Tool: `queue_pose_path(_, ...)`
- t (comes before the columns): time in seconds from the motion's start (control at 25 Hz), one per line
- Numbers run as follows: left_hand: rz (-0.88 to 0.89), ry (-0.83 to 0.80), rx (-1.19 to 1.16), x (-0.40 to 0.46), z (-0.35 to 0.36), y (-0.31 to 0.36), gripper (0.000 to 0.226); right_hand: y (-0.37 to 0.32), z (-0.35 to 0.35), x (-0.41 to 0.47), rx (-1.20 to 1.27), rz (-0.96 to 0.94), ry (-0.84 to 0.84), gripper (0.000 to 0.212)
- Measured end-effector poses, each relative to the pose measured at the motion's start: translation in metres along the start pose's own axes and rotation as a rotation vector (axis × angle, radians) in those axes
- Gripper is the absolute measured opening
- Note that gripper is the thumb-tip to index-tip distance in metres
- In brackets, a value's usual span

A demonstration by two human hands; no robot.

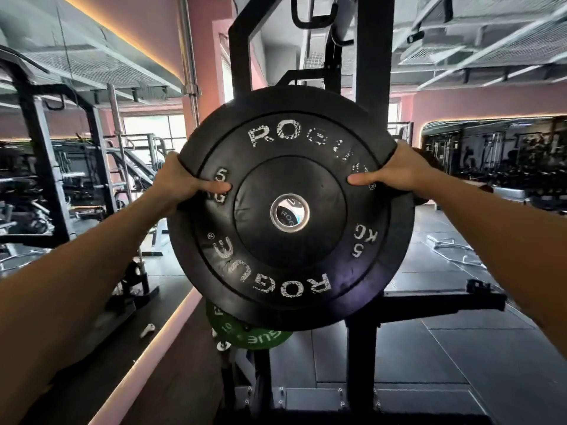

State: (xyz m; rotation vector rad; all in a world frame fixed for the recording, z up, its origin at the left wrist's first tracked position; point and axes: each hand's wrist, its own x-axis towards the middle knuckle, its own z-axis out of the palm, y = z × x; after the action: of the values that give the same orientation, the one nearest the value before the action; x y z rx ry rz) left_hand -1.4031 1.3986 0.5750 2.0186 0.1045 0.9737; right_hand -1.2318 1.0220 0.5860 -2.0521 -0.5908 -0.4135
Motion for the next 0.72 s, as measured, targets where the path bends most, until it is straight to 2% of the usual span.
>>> queue_pose_path(0.08, -0.003, 0.015, -0.001, 0.009, -0.012, -0.015, 0.076, 0.009, 0.022, 0.026, 0.011, 0.006, -0.033, 0.119)
queue_pose_path(0.2, 0.007, 0.014, -0.009, 0.033, -0.022, -0.047, 0.075, -0.014, 0.058, 0.028, 0.009, 0.005, -0.023, 0.118)
queue_pose_path(0.24, -0.001, 0.008, -0.008, 0.042, -0.024, -0.059, 0.075, -0.018, 0.070, 0.032, 0.022, 0.010, -0.036, 0.111)
queue_pose_path(0.36, -0.026, 0.014, 0.021, 0.074, -0.031, -0.092, 0.081, -0.017, 0.104, 0.060, 0.070, 0.021, -0.085, 0.057)
queue_pose_path(0.4, -0.035, 0.018, 0.019, 0.083, -0.034, -0.101, 0.082, -0.017, 0.115, 0.070, 0.066, 0.006, -0.098, 0.054)
queue_pose_path(0.44, -0.041, 0.024, 0.024, 0.095, -0.037, -0.113, 0.081, -0.015, 0.130, 0.088, 0.065, 0.002, -0.101, 0.064)
queue_pose_path(0.52, -0.047, 0.028, 0.039, 0.115, -0.039, -0.133, 0.072, -0.013, 0.160, 0.114, 0.017, -0.009, -0.067, 0.109)
queue_pose_path(0.56, -0.047, 0.025, 0.041, 0.122, -0.041, -0.141, 0.068, -0.007, 0.175, 0.132, -0.011, -0.020, -0.061, 0.120)
queue_pose_path(0.72, -0.039, 0.009, -0.008, 0.159, -0.048, -0.192, 0.073, 0.003, 0.221, 0.178, -0.074, 0.027, -0.062, 0.120)
